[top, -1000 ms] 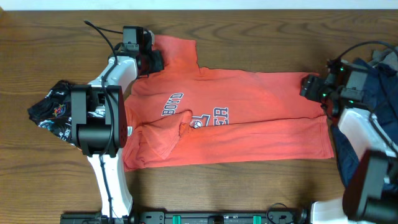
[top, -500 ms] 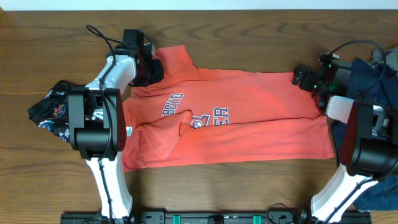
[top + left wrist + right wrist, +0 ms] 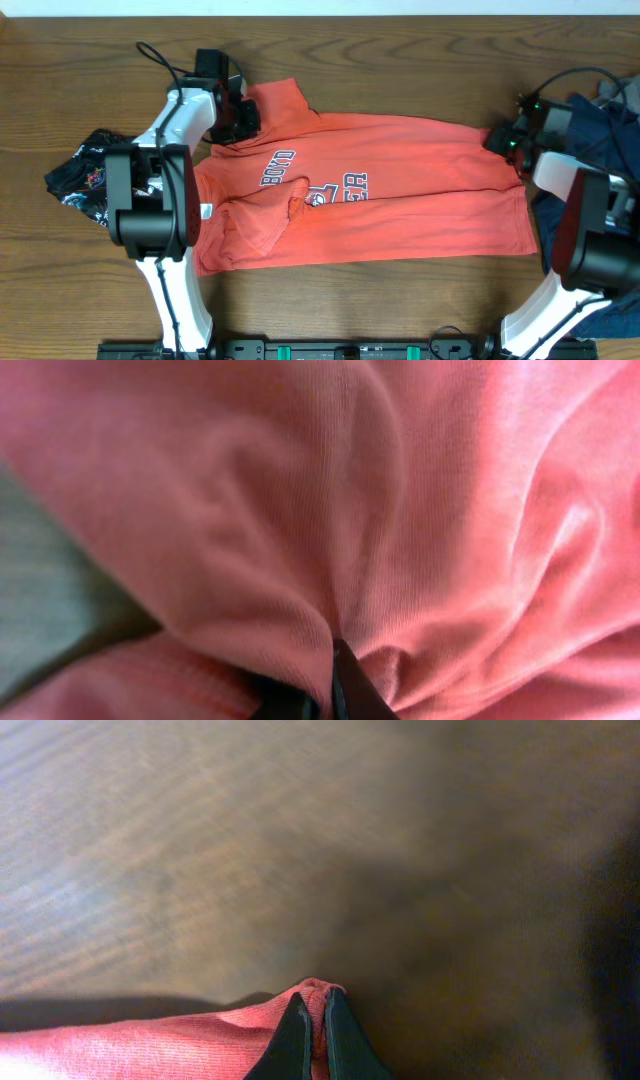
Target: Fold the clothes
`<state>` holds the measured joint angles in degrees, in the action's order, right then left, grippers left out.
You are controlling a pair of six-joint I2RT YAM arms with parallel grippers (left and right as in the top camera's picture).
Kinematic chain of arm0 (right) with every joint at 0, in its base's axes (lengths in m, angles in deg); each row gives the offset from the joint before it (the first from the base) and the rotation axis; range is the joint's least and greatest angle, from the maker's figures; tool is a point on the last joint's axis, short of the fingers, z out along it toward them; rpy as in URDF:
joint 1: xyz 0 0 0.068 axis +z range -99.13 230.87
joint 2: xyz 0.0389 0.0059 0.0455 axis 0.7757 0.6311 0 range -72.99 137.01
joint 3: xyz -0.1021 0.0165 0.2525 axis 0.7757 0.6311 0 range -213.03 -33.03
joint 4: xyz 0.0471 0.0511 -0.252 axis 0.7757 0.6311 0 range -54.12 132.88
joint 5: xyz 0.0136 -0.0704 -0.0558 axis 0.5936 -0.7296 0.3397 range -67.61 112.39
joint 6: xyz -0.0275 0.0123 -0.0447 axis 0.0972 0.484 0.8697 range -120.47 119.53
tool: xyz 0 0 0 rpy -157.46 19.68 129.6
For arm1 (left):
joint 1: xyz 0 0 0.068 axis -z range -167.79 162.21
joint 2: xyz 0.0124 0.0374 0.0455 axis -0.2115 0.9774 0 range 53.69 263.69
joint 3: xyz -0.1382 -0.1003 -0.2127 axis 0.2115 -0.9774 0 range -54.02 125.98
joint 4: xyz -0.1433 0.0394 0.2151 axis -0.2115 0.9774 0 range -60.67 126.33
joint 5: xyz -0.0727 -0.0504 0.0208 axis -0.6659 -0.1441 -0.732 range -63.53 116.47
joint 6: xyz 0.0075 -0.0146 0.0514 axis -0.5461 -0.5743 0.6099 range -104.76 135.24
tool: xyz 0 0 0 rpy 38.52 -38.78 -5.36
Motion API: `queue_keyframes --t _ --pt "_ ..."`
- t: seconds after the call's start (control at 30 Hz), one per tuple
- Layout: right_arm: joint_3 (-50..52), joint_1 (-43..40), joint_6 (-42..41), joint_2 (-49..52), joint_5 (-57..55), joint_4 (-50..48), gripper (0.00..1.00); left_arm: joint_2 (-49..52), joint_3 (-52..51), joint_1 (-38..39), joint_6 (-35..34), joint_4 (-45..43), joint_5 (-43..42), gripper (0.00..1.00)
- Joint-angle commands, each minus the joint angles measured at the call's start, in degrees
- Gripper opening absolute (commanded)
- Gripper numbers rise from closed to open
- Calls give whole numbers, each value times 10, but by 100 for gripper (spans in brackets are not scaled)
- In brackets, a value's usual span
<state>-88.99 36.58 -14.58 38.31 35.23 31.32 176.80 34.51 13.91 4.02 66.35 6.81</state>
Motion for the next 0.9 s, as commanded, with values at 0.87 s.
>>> queue_keyframes --t 0.87 --pt "5 -19 -17 -218 -217 455 1 -144 -3 -63 39 444 60 6"
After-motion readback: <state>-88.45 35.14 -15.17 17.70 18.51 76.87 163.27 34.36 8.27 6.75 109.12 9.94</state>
